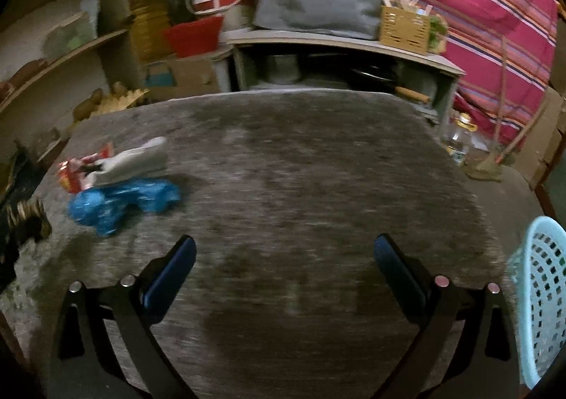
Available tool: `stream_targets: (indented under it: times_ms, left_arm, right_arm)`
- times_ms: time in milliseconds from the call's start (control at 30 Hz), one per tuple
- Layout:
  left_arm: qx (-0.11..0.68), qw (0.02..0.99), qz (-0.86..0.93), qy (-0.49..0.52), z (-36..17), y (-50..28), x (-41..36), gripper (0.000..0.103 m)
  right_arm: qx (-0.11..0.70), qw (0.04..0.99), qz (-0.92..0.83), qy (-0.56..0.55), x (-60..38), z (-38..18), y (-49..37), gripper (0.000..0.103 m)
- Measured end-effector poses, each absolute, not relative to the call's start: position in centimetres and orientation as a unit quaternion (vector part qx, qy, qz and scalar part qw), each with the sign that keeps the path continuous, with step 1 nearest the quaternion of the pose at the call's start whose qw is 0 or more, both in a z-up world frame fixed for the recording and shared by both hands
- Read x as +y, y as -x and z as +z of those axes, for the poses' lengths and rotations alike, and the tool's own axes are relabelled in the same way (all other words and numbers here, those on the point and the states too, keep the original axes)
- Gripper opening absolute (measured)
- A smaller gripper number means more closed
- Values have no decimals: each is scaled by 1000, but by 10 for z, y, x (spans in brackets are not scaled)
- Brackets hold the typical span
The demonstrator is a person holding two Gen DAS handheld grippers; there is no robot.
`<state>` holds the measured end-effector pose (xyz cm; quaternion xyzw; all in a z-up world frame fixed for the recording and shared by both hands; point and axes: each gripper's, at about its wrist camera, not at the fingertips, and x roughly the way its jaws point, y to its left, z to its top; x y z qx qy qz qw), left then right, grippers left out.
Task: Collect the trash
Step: 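Grasp another crumpled brown paper with the left tool, then grasp the blue plastic bag with the right tool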
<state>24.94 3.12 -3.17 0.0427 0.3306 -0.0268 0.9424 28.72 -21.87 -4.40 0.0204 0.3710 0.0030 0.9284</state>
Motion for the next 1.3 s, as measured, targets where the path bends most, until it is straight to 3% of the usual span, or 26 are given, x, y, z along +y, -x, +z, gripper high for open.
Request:
stream_targets:
  times_ms: [333,800,967,1100,1200,1300]
  left_arm:
    - [323,944,66,-9,-31,-258,121,47]
    - [322,942,97,18,-27,-255,163,47]
    - [322,942,88,20,-25,-256,155,47]
    - [318,944,81,17,-22,-256,146,47]
    - [322,943,79,16,-22,-258,141,47]
    - [323,943,78,13,-22,-260,136,47]
  right_arm:
    - [368,928,59,10,-141,-44,-294,98]
    - [380,921,79,19,-76,-50,-318,96]
    - [394,914,93,2,-72,-61,-329,73]
    - [399,908,125,-1,-65,-67,-333,42]
    - [389,911,139,2,-66,-64,-327,31]
    - [383,913,142,17,-73,-58,-319,30]
